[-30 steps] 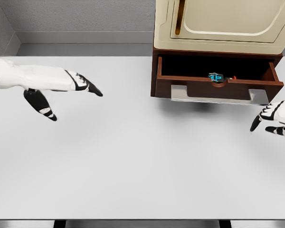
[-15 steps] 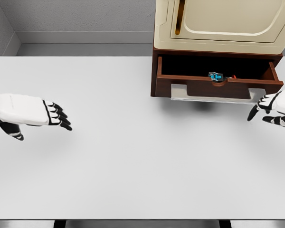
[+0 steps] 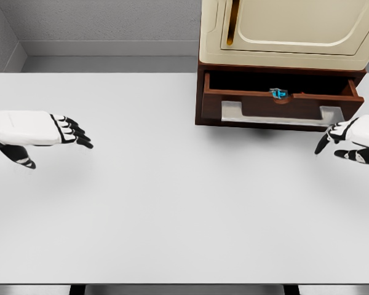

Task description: Put the switch into the drawer with left arm, and close the drawer with right arm

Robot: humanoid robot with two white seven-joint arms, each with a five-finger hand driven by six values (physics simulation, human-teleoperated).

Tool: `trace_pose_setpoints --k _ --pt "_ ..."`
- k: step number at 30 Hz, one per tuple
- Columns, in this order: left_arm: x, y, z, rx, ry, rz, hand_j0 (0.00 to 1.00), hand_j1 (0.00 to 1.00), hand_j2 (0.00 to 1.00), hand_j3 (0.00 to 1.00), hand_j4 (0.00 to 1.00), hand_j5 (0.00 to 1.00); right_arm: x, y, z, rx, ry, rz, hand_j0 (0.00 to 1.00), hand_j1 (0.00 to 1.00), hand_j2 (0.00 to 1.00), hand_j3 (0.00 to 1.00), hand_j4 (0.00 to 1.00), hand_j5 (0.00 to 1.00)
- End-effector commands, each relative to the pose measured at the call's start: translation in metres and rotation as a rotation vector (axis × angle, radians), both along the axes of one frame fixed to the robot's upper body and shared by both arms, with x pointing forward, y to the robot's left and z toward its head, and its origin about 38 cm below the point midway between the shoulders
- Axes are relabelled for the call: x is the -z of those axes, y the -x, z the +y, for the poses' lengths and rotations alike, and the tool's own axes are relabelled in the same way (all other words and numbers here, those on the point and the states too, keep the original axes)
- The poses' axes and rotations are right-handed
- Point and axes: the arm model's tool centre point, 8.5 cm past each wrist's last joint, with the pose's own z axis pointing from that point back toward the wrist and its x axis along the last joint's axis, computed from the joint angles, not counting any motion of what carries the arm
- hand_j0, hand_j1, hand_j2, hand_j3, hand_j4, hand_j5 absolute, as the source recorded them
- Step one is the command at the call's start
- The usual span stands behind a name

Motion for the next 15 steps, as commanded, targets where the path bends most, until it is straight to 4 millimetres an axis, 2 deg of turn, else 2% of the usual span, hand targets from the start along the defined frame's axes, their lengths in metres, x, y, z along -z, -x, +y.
trace_pose_setpoints --k 1,3,5,15 --pt "-0.002 -0.002 -0.013 0.023 0.047 -0.017 1.0 1.0 1.0 1.0 1.0 1.0 0.002 -0.001 0.0 0.004 -0.011 0.007 0.56 0.56 0.56 0.56 0.56 0.56" --pt "-0.002 0.009 -0.039 0.108 0.064 -0.009 1.0 1.0 1.0 1.0 1.0 1.0 0.002 -0.003 0.003 -0.002 -0.015 0.004 0.56 0.56 0.56 0.56 0.56 0.56" --pt "-0.002 0.011 -0.045 0.127 0.073 -0.005 1.0 1.0 1.0 1.0 1.0 1.0 0.002 -0.006 0.002 0.005 -0.019 0.002 0.56 0.56 0.56 0.56 0.56 0.56" --pt "0.0 0.01 -0.038 0.104 0.072 0.001 1.0 1.0 1.0 1.0 1.0 1.0 0.008 -0.021 -0.003 0.031 -0.028 0.018 0.56 0.56 0.56 0.56 0.56 0.56"
